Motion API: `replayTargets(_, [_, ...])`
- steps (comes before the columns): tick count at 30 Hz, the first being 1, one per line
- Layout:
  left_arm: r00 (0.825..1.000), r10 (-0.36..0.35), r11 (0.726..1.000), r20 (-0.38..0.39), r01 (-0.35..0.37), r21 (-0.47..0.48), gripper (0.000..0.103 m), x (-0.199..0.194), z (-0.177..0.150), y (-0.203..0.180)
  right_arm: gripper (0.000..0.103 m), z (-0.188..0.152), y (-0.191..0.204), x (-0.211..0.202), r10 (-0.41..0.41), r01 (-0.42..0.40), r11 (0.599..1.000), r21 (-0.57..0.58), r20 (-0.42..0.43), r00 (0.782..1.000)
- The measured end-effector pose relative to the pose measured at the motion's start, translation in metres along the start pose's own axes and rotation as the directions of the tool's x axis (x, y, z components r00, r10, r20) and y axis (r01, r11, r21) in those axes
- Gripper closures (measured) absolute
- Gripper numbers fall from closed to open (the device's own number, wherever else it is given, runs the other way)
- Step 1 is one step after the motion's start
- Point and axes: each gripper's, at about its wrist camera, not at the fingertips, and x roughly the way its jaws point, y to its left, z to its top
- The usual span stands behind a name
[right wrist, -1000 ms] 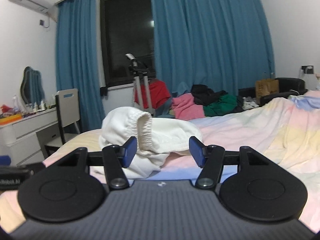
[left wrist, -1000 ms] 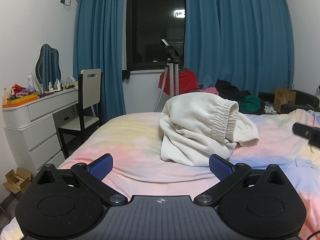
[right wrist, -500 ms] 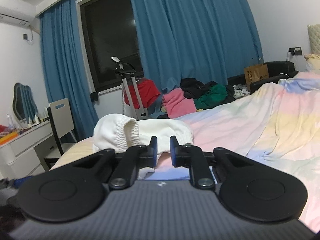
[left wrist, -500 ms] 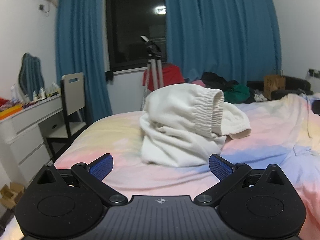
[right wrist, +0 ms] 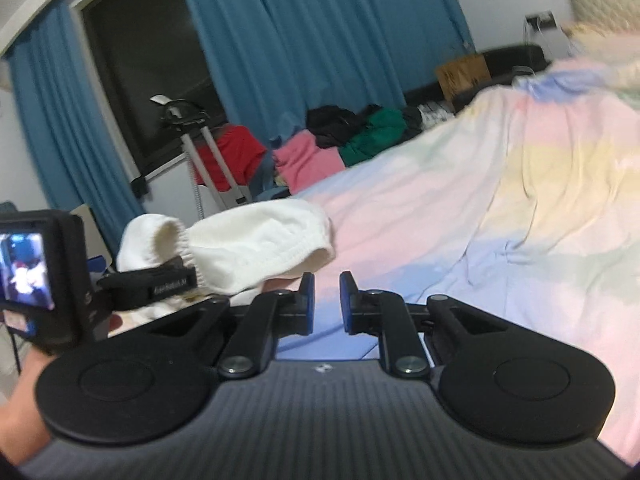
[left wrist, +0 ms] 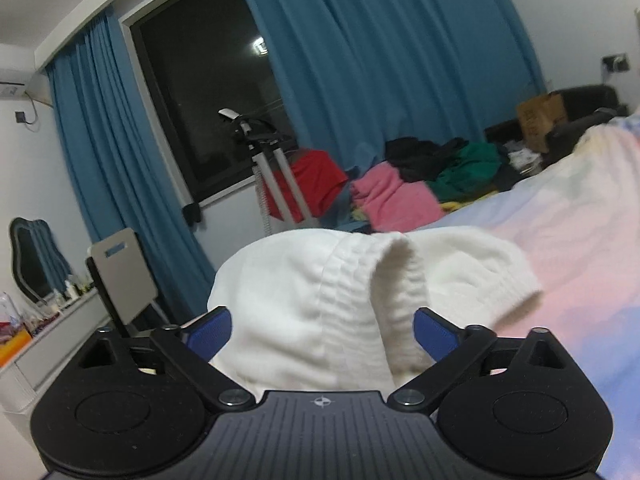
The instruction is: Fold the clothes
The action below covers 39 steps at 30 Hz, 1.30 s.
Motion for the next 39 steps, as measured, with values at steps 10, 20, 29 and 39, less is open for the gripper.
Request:
replayTargets(10, [0.997,-0.012,0.999,0.074,0.015,-0.038,0.083,0.024,0.023,0.001,0.087,-0.013,-0.001,0.038,0.009,-0.009,1.0,0.002,-0.06,0.998])
replayTargets(20, [0.976,-0.033,0.982,0.216,0.072,-0.172,0.095,-0.058,0.031,0.071,0.087,-0.008,0.004,0.019,0.015,-0.015,0.999,-0.038,0.006,1.0])
replayTargets(29, [0.973,-0.081,0.922,0.216,0.155,-0.356,0.096,-0.164,-0.019,0.193,0.086,-0.007,0.026,-0.027,0.111,-0.101,0.983,-0.156,0.052,0.993])
replayTargets(39, [0.998,-0.059,0.918,-0.02,0.047,-0.394,0.097,-0.139,-0.122,0.251,0.085,-0.061,0.091,-0.02,0.177,-0.233,0.894,-0.382,-0.177,0.968])
